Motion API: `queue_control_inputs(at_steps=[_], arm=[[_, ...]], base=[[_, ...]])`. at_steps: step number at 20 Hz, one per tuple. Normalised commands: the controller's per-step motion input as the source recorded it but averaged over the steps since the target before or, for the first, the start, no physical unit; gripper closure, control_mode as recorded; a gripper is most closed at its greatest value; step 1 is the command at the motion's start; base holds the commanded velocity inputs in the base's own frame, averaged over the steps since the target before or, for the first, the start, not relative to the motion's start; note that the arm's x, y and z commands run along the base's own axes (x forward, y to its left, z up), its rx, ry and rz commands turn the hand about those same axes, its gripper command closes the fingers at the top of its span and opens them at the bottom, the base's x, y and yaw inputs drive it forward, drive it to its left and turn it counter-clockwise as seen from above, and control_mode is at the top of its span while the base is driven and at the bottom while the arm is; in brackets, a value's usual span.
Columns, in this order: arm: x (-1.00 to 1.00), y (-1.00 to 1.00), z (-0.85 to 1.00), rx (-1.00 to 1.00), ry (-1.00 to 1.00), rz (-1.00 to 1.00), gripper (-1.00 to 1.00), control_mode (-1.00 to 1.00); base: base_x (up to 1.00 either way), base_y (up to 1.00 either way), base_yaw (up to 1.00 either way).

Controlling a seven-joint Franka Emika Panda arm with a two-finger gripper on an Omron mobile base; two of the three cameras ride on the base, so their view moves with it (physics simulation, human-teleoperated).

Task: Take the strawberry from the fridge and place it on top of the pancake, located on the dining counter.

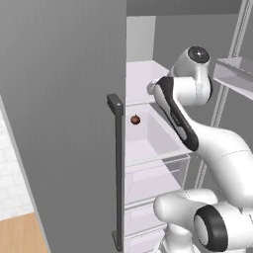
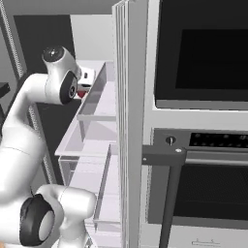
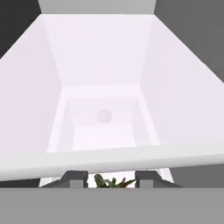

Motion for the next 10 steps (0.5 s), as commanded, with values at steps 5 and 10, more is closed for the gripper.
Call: queue_control_inputs(at_steps=[5,10], arm=[[-1.0,-0.01,-0.13,0.0,0.01,-0.02,1.0,-1.0],[-1.0,-0.13,-0.45,0.0,0.0,-0.01,1.0,-1.0]], base=[[0.0,0.0,0.0],[0.0,0.0,0.0]])
